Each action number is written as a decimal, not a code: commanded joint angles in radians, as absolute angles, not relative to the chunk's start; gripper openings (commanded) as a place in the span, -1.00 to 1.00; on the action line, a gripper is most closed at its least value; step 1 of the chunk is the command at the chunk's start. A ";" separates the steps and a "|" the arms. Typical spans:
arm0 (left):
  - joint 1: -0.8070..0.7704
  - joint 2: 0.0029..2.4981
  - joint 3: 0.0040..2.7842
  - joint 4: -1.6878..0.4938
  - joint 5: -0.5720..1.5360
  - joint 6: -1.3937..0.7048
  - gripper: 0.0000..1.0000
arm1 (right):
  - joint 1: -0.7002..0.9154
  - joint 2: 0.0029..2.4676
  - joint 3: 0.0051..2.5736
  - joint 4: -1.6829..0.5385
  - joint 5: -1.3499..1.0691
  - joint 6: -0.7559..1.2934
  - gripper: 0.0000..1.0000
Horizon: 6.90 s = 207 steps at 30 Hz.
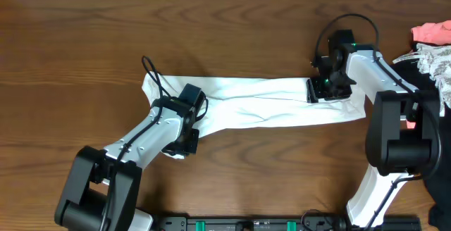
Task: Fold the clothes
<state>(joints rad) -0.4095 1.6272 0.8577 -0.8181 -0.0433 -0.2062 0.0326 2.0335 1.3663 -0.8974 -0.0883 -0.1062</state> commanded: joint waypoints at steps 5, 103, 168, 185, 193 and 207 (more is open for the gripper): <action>-0.411 1.635 0.843 -0.788 -0.044 -0.205 -0.50 | 0.031 2.045 1.346 -0.901 -0.057 -0.101 0.29; -0.273 1.425 1.091 -1.058 0.104 -0.268 -0.76 | 0.031 2.045 1.346 -0.901 -0.060 -0.101 0.28; -0.284 1.599 0.822 -0.482 -0.170 -0.220 -0.75 | 0.031 2.045 1.346 -0.903 -0.060 -0.101 0.28; -0.258 1.598 0.862 -0.487 -0.221 -0.176 -0.73 | 0.031 2.045 1.346 -0.899 -0.060 -0.101 0.28; -0.208 1.598 0.868 -0.469 -0.199 -0.169 -0.73 | 0.031 2.045 1.346 -0.897 -0.060 -0.101 0.27; -0.201 1.599 0.868 -0.376 -0.165 -0.169 -0.71 | 0.031 2.045 1.346 -0.897 -0.060 -0.101 0.28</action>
